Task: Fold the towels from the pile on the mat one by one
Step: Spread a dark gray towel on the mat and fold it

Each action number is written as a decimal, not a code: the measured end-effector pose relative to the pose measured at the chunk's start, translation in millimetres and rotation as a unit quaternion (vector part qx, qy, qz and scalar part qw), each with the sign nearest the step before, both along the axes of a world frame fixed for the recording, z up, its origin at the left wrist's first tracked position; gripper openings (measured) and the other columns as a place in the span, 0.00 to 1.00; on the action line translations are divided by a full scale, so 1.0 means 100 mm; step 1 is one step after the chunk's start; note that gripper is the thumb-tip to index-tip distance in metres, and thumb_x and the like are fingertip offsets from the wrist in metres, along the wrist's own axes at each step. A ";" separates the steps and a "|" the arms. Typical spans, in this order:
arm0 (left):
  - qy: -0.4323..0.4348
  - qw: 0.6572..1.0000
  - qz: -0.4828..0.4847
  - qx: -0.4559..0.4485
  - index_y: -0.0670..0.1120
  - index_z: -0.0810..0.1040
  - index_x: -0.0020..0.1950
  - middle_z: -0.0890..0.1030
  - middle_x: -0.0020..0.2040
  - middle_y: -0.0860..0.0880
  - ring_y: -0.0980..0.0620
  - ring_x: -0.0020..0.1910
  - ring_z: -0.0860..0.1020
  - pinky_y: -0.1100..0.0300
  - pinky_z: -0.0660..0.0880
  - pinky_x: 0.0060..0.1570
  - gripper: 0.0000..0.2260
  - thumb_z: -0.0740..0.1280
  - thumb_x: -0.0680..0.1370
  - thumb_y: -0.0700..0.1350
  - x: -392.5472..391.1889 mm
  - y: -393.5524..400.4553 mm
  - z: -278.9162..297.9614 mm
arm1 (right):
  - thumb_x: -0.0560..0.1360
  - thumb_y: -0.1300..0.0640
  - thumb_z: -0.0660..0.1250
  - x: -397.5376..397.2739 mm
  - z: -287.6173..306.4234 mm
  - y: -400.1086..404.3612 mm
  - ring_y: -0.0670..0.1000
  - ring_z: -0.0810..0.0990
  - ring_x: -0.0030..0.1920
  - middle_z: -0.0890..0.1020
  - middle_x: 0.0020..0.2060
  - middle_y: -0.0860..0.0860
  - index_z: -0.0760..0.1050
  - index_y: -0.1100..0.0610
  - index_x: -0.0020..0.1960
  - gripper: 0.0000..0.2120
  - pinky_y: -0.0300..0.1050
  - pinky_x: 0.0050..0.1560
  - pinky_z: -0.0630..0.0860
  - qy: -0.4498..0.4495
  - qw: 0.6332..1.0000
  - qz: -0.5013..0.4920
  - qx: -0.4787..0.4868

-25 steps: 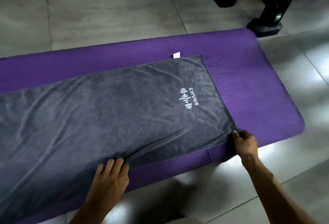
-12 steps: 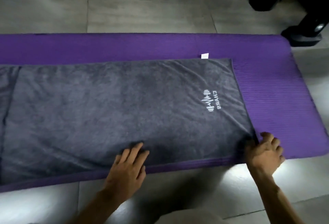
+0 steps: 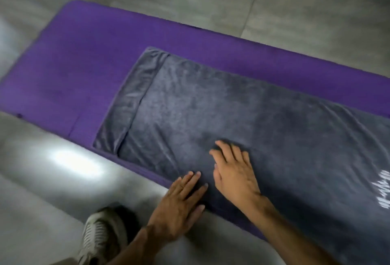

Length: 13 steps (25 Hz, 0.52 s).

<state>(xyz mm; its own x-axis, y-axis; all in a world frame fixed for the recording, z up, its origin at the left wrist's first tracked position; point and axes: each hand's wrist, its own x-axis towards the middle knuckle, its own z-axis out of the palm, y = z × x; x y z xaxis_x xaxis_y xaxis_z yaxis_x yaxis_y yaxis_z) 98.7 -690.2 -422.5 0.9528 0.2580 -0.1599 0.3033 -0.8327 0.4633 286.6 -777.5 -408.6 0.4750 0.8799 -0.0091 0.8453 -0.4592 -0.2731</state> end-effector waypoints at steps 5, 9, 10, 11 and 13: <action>-0.072 0.962 0.257 0.048 0.43 0.75 0.67 0.74 0.67 0.43 0.45 0.64 0.74 0.48 0.70 0.65 0.18 0.59 0.81 0.50 -0.32 0.88 0.07 | 0.68 0.56 0.71 -0.09 -0.10 1.18 0.59 0.77 0.58 0.76 0.63 0.53 0.76 0.55 0.61 0.21 0.55 0.53 0.75 0.026 0.988 0.150 -0.002; -0.045 0.907 0.411 0.073 0.47 0.80 0.47 0.82 0.47 0.49 0.48 0.43 0.79 0.49 0.75 0.50 0.18 0.56 0.80 0.56 -0.64 1.76 0.03 | 0.70 0.56 0.65 0.04 -0.17 2.02 0.61 0.78 0.56 0.77 0.63 0.54 0.76 0.55 0.62 0.20 0.56 0.53 0.75 0.051 0.982 0.178 0.021; -0.077 0.875 0.477 0.031 0.46 0.79 0.41 0.81 0.38 0.50 0.51 0.36 0.78 0.52 0.75 0.43 0.18 0.58 0.79 0.56 -0.63 1.90 0.09 | 0.72 0.56 0.64 0.15 -0.15 2.25 0.61 0.77 0.57 0.76 0.65 0.54 0.75 0.55 0.64 0.20 0.57 0.55 0.75 0.051 0.985 0.164 0.023; -0.105 0.847 0.522 0.007 0.45 0.79 0.40 0.80 0.34 0.50 0.54 0.32 0.76 0.54 0.75 0.38 0.16 0.61 0.78 0.56 -0.62 2.03 0.11 | 0.73 0.57 0.64 0.25 -0.12 2.48 0.61 0.75 0.60 0.73 0.67 0.54 0.72 0.55 0.67 0.22 0.57 0.58 0.73 0.044 0.986 0.159 0.018; -0.102 0.847 0.521 0.029 0.49 0.79 0.50 0.80 0.43 0.49 0.53 0.40 0.77 0.55 0.76 0.41 0.10 0.66 0.76 0.53 -0.62 2.23 0.11 | 0.76 0.55 0.63 0.39 -0.10 2.89 0.59 0.70 0.66 0.67 0.73 0.52 0.66 0.53 0.73 0.25 0.56 0.64 0.67 0.018 0.982 0.190 -0.009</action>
